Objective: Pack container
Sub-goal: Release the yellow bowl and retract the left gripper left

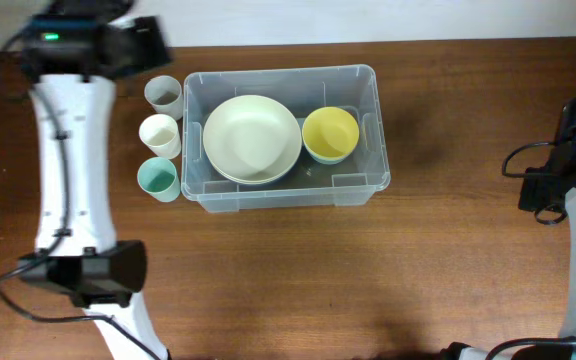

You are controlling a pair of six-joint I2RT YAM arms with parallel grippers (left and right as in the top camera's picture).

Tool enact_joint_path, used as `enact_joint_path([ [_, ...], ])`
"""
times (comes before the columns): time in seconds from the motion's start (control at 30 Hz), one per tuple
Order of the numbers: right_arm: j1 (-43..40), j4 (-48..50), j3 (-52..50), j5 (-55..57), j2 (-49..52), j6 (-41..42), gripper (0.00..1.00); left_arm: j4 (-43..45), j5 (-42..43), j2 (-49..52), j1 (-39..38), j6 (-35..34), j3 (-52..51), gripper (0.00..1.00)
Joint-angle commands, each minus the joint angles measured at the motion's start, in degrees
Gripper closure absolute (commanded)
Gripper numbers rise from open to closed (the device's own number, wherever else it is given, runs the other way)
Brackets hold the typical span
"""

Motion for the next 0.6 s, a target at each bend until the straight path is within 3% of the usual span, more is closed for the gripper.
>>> enact_joint_path([
  [0.0,-0.20,0.20,-0.31,0.11,0.20,0.26,0.01,-2.84,1.01,1.38,4.35,0.57,-0.72,0.20],
  [0.17,-0.20,0.20,-0.31,0.11,0.20,0.26,0.01,-6.69,2.86,4.98,7.80,0.61,-1.09,0.20],
  [0.57,-0.20,0.20,-0.31,0.11,0.20,0.24,0.01,-6.25,3.39,19.12,8.24,0.63,-1.09,0.21],
])
